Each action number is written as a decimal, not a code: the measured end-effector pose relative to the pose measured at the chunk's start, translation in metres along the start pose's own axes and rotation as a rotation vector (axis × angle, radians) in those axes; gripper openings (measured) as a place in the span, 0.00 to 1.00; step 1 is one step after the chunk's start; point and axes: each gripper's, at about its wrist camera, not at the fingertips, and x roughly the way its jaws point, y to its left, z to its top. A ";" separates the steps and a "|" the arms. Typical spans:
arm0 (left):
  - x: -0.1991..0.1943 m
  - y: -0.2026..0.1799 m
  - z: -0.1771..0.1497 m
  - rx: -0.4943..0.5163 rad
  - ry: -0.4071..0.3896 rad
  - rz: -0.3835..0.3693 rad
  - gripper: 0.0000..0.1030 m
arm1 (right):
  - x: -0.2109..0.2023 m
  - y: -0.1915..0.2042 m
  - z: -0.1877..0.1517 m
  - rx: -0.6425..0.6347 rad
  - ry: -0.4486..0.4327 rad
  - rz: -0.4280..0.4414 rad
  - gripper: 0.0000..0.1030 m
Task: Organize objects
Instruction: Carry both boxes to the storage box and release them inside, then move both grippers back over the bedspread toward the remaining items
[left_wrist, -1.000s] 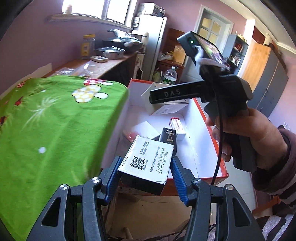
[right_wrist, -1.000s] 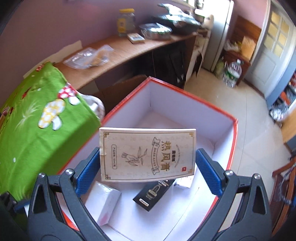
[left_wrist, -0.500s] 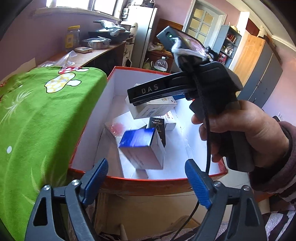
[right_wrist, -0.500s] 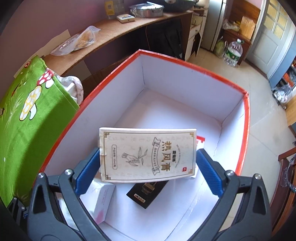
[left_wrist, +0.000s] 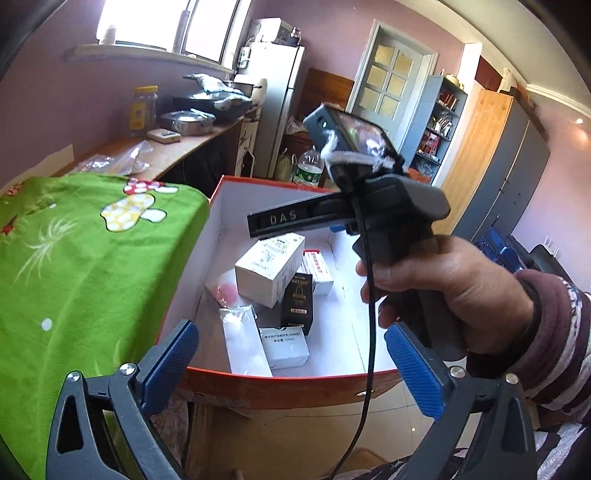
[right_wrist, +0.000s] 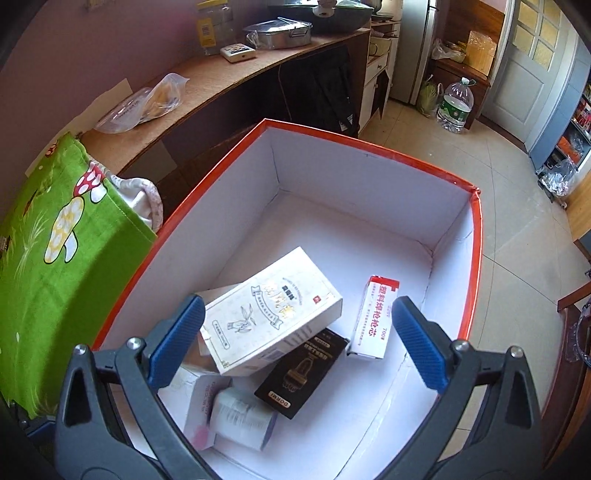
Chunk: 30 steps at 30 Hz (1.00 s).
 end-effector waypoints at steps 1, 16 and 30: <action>-0.004 -0.001 0.001 0.004 -0.011 0.003 1.00 | -0.001 0.000 0.001 0.002 -0.002 0.002 0.99; -0.065 0.020 0.014 0.007 -0.145 0.111 0.99 | -0.027 0.028 0.011 -0.030 -0.079 0.059 0.99; -0.115 0.073 0.000 -0.140 -0.183 0.227 0.99 | -0.058 0.091 0.009 -0.175 -0.174 0.073 0.99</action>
